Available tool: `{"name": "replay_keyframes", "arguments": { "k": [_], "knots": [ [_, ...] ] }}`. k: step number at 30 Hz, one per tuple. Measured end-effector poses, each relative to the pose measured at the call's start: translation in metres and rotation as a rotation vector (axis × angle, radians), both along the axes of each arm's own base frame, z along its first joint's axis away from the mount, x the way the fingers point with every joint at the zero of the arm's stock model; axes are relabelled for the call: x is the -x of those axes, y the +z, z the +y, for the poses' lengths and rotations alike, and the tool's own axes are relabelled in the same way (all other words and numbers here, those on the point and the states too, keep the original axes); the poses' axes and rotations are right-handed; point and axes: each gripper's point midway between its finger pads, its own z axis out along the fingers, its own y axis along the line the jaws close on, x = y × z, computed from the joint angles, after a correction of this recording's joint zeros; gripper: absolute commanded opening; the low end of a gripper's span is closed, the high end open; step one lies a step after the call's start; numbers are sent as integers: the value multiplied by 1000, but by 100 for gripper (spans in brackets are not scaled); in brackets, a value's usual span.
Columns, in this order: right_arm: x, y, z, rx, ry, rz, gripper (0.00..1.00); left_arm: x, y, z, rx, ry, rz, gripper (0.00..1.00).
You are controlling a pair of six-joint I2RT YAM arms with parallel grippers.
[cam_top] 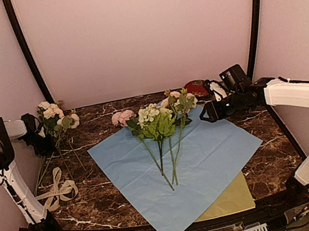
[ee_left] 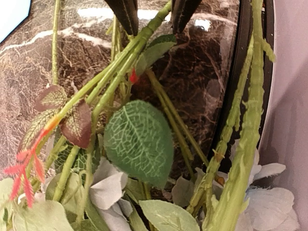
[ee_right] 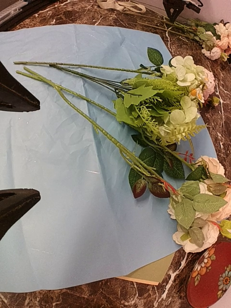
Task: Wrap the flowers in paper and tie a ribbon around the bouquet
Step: Pick up the fake flower from the corner of the board.
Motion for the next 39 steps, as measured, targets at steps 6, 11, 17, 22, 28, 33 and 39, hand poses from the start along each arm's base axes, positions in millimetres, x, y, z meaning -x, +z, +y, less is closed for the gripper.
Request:
{"name": "replay_keyframes", "arguments": {
  "k": [6, 11, 17, 22, 28, 33, 39],
  "knots": [
    [0, 2, 4, -8, 11, 0, 55, 7, -1, 2, -30, 3, 33, 28],
    [1, 2, 5, -9, 15, 1, 55, 17, -12, 11, -85, 21, 108, 20],
    [1, 2, 5, -9, 15, 1, 56, 18, -12, 12, -115, -1, 123, 0],
    [1, 2, 5, -9, 16, 1, 56, 14, -4, 3, -101, -32, 96, 0],
    [2, 2, 5, -9, 17, 1, 56, 11, 43, -9, -79, -58, -39, 0],
    [2, 2, 6, -9, 18, 2, 56, 4, 94, -17, -132, -83, -188, 0],
    [3, 2, 7, -9, 21, 2, 56, -1, 140, -30, -315, -134, -306, 0]
  ]
}}
